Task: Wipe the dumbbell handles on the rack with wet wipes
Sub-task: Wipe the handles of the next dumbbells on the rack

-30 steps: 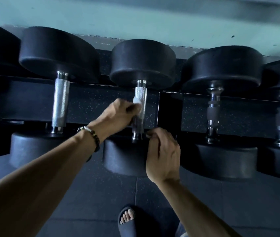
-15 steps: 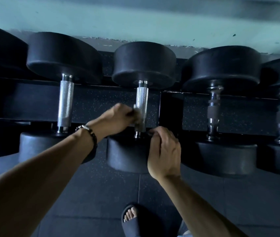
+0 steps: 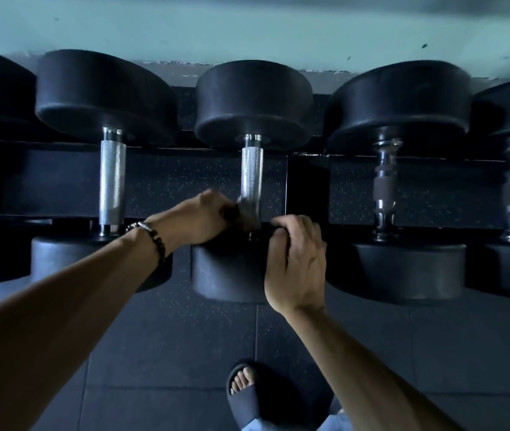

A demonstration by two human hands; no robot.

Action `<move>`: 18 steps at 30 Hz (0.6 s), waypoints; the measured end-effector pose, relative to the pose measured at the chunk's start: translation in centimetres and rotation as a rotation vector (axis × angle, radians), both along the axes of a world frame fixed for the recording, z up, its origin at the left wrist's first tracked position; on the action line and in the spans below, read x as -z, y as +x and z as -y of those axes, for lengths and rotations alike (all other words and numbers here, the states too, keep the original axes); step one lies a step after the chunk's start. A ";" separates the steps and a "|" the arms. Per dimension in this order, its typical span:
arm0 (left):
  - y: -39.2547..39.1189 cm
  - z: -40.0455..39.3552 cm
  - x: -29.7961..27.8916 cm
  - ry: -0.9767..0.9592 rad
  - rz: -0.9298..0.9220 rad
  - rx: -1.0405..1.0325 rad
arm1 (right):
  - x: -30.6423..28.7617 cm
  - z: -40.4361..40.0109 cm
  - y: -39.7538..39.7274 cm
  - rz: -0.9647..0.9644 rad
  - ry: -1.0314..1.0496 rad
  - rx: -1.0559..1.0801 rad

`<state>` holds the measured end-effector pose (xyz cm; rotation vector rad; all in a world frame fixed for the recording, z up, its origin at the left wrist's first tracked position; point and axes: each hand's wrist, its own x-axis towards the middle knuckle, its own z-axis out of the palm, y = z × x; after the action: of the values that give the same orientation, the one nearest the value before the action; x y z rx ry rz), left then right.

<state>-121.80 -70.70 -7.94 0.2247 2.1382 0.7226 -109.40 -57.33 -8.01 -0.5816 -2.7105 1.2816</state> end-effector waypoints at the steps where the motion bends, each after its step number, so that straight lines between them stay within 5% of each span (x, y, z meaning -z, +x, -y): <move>1: 0.2 0.3 0.0 -0.032 0.032 0.033 | 0.0 0.1 0.0 0.005 0.007 0.018; 11: 0.6 -0.3 -0.4 0.099 0.025 -0.213 | -0.3 0.7 2.4 0.143 -0.232 0.152; 18: 0.0 0.0 -1.8 -0.146 0.080 0.129 | -0.1 0.7 2.9 0.133 -0.319 0.179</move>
<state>-121.80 -70.69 -6.15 0.2488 2.0684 0.4915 -106.52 -57.98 -7.92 -0.9477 -2.4938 1.6911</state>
